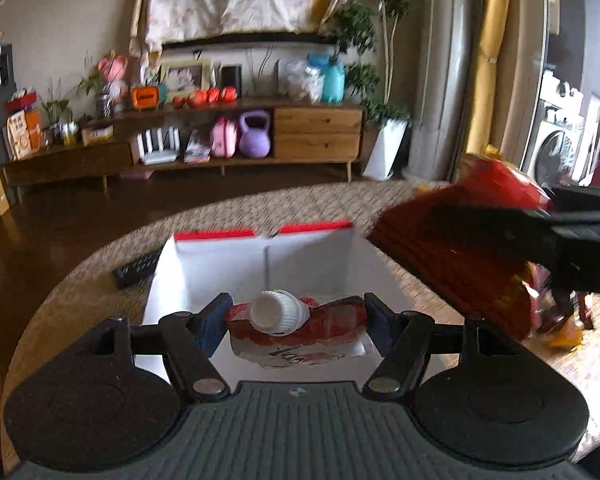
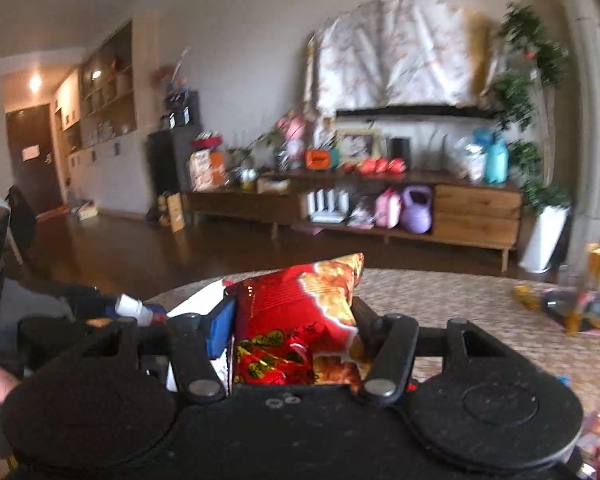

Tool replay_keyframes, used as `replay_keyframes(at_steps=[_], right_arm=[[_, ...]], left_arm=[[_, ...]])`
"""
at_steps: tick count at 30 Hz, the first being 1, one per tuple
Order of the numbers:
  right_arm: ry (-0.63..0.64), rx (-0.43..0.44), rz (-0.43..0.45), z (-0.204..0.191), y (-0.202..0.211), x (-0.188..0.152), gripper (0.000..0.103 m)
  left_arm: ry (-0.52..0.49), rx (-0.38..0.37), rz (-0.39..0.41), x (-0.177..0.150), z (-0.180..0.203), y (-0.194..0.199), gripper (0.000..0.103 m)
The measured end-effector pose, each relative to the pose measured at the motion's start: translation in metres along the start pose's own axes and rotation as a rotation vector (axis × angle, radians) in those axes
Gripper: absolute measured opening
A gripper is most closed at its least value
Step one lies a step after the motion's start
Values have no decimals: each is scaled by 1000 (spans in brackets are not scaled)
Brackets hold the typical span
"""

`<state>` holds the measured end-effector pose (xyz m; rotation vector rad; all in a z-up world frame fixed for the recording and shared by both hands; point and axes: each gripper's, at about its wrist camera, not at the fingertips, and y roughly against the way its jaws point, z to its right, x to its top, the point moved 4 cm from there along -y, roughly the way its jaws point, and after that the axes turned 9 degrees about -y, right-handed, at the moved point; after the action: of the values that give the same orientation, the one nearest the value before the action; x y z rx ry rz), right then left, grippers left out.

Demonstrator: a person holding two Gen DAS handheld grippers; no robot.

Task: Organize snacks
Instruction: 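Carry the pouch and chip bag with both tools over the open box, then open both tools to drop the pouch and chip bag into the box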

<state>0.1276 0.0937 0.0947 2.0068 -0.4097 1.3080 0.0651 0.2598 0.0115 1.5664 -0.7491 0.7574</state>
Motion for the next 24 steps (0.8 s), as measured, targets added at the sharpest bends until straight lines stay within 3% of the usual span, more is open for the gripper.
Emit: replay_keyframes(at_steps=[5, 12, 24], right_arm=[[-14, 13, -97, -6, -51, -3, 59], [21, 2, -184, -16, -87, -18, 59], [42, -13, -246, -17, -110, -37, 61]], left_arm=[[14, -9, -41, -12, -14, -22, 70], [8, -11, -112, -28, -21, -46, 70], [-9, 25, -176, -29, -21, -63, 71]])
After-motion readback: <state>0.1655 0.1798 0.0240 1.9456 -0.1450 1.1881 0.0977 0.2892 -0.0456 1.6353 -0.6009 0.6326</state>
